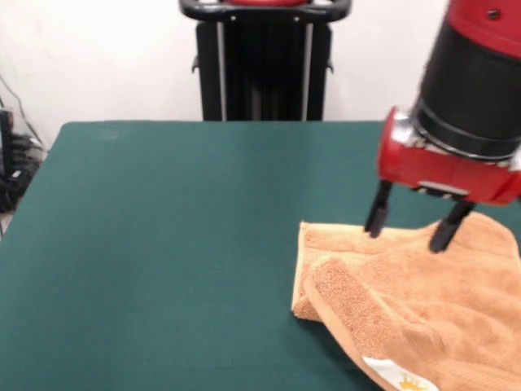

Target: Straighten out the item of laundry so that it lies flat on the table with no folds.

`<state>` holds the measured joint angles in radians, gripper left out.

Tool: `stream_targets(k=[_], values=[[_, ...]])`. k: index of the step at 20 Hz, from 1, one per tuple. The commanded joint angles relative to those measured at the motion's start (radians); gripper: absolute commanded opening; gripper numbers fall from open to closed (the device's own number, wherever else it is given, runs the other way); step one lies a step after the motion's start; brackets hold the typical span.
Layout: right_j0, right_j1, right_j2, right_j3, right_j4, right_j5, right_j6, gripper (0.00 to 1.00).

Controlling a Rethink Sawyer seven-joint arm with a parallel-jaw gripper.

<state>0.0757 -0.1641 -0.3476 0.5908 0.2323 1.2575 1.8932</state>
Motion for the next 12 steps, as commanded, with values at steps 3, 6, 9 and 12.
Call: stream_targets(k=[3,6,9,12], values=[[-0.017,-0.164,0.18,0.55,-0.082,-0.207,-0.267,1.0],[-0.031,-0.211,0.201,0.629,-0.103,-0.262,-0.269,1.0],[-0.047,-0.245,0.23,0.678,-0.128,-0.292,-0.264,1.0],[-0.069,-0.261,0.264,0.716,-0.156,-0.329,-0.262,1.0]])
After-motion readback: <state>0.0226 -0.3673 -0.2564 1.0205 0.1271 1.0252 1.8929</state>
